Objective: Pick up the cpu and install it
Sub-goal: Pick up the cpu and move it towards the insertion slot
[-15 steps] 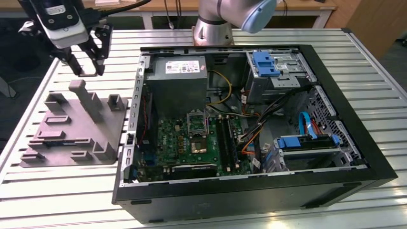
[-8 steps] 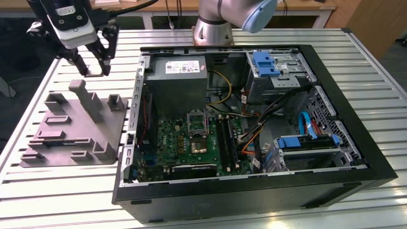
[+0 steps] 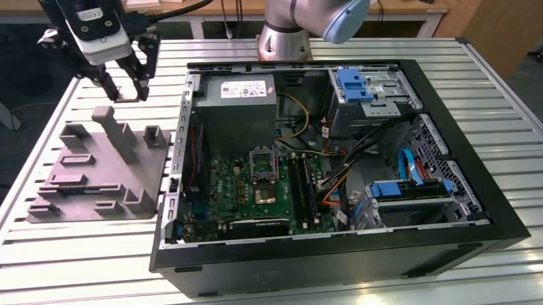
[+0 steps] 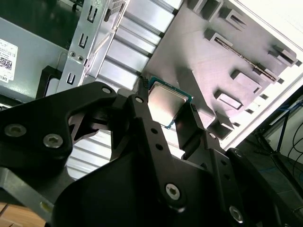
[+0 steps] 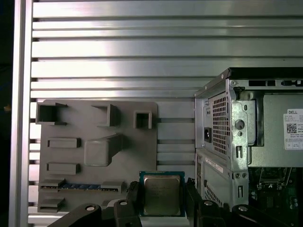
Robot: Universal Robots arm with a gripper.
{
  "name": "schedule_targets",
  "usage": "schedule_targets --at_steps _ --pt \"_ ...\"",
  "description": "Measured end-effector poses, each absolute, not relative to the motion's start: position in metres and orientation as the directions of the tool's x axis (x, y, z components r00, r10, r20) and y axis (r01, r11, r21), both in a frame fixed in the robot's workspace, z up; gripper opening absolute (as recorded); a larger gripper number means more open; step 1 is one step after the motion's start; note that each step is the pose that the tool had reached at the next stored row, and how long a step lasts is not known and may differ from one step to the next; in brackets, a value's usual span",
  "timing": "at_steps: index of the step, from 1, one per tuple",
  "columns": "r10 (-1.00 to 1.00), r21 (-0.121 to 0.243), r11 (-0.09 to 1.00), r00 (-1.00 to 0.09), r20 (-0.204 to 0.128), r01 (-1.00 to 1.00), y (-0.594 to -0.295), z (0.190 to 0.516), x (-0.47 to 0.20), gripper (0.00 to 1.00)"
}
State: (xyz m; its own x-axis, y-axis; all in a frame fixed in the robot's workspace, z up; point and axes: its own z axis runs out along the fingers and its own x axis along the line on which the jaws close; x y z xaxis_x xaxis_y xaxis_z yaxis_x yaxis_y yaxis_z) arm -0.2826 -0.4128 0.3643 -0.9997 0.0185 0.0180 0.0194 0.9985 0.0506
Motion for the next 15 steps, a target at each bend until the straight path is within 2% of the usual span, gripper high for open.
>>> schedule_targets --at_steps 15 --pt "0.018 0.051 0.999 -1.0 0.018 0.019 -0.413 0.363 -0.229 0.47"
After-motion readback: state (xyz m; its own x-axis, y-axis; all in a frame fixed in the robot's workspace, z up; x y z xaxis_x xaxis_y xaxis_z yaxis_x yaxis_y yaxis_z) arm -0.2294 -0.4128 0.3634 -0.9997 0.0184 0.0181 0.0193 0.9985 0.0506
